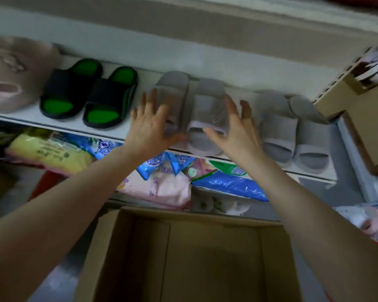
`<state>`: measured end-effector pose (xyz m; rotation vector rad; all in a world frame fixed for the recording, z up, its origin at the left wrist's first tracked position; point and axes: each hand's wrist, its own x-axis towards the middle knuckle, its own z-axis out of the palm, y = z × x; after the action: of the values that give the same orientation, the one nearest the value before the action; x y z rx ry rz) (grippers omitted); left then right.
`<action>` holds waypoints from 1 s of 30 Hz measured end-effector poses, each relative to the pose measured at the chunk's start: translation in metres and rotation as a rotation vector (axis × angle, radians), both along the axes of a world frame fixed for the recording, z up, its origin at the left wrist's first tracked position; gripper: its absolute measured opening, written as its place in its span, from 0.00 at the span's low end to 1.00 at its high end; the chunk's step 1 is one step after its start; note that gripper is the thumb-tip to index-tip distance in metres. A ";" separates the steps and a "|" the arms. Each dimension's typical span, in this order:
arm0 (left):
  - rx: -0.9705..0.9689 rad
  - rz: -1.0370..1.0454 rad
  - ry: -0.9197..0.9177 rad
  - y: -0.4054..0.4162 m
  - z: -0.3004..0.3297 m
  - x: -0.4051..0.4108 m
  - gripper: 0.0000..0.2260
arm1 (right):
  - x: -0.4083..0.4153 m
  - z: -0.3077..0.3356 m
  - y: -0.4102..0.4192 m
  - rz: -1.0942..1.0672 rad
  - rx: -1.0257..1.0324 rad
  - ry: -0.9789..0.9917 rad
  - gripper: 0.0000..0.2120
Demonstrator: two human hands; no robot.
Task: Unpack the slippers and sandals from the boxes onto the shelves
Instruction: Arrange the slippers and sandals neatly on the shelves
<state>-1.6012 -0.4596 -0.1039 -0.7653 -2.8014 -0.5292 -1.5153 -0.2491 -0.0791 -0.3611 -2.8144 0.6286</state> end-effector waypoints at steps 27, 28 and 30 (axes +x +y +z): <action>0.268 -0.091 -0.111 -0.004 -0.039 -0.013 0.54 | -0.027 -0.041 -0.055 -0.272 -0.044 0.114 0.41; 0.261 -0.094 -0.113 -0.004 -0.039 -0.012 0.54 | -0.027 -0.041 -0.055 -0.271 -0.037 0.107 0.41; 0.246 -0.104 -0.127 -0.005 -0.037 -0.011 0.53 | -0.027 -0.040 -0.054 -0.262 -0.026 0.087 0.41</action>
<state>-1.6124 -0.4644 -0.1406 -0.8539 -2.7465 -0.9510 -1.5424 -0.3035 -0.1188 -0.6762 -2.6179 0.6064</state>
